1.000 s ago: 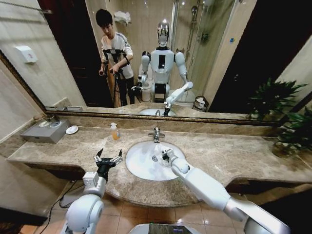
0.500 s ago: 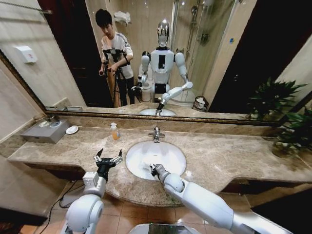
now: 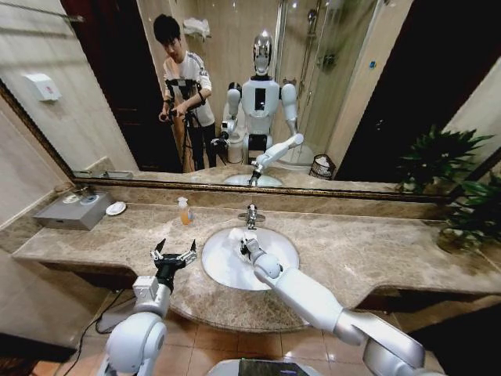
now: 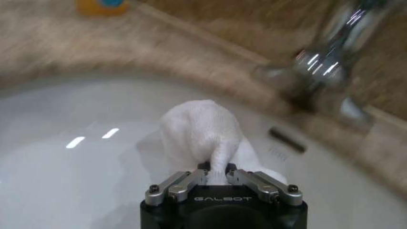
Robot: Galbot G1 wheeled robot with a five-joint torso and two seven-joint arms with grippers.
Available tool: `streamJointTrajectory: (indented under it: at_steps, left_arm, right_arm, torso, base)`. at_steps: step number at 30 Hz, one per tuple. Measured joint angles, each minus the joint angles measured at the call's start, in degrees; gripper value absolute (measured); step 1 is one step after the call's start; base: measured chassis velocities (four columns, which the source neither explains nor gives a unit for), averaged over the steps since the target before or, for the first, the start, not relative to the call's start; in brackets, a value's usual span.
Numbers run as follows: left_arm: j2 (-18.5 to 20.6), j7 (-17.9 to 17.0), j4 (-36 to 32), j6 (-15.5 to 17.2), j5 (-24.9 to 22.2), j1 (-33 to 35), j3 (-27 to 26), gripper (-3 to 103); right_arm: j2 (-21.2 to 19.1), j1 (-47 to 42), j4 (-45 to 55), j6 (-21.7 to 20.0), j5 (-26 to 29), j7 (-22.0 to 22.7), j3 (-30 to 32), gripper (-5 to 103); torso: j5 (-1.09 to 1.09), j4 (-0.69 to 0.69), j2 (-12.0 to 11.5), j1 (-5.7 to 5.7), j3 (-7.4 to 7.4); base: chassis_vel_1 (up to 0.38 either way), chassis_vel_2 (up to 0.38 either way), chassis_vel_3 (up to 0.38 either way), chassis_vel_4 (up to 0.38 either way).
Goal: Pick up the towel from the sink counter and wipe the mirror surface.
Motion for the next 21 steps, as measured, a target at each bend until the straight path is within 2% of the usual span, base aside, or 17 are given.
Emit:
streamJointTrajectory:
  at_steps: [8, 11, 13, 16, 18, 20, 21]
  left_arm:
    - [0.00, 0.00, 0.00, 0.00, 0.00, 0.00, 0.00, 100]
    - [0.00, 0.00, 0.00, 0.00, 0.00, 0.00, 0.00, 100]
    - [0.00, 0.00, 0.00, 0.00, 0.00, 0.00, 0.01, 100]
    - [0.00, 0.00, 0.00, 0.00, 0.00, 0.00, 0.01, 100]
    - [0.00, 0.00, 0.00, 0.00, 0.00, 0.00, 0.00, 100]
    - [0.00, 0.00, 0.00, 0.00, 0.00, 0.00, 0.01, 100]
    - [0.00, 0.00, 0.00, 0.00, 0.00, 0.00, 0.01, 100]
  right_arm:
    - [-3.82, -3.53, 8.17, -3.11, 2.18, 0.41, -4.16, 8]
    - [-7.03, -3.89, 15.16, -4.89, 6.33, 2.68, -6.40, 8]
    - [-7.54, -3.45, 16.96, -5.62, 7.90, 3.05, -6.98, 8]
    - [-6.37, -2.41, 15.84, -5.41, 8.14, 3.11, -7.07, 8]
    - [-3.88, -1.58, 12.35, -4.92, 7.79, 2.87, -6.41, 8]
    - [0.29, -0.43, 6.29, -3.72, 5.73, 2.06, -4.68, 8]
    - [0.29, -0.43, 6.29, -3.72, 5.73, 2.06, -4.68, 8]
  torso:
    - [0.01, 0.00, 0.00, 0.00, 0.00]
    - [0.01, -0.01, 0.01, -0.01, -0.01]
    - [0.02, -0.01, 0.01, -0.01, -0.01]
    - [0.00, -0.01, 0.01, -0.01, -0.01]
    - [0.01, 0.01, 0.01, -0.01, 0.00]
    - [0.03, 0.01, 0.01, -0.01, 0.00]
    - [0.03, 0.01, 0.01, -0.01, 0.00]
  base:
    - [0.000, 0.000, 0.000, 0.000]
    - [0.000, 0.000, 0.000, 0.000]
    - [0.000, 0.000, 0.000, 0.000]
    - [0.000, 0.000, 0.000, 0.000]
    - [0.000, 0.000, 0.000, 0.000]
    - [0.000, 0.000, 0.000, 0.000]
    - [0.000, 0.000, 0.000, 0.000]
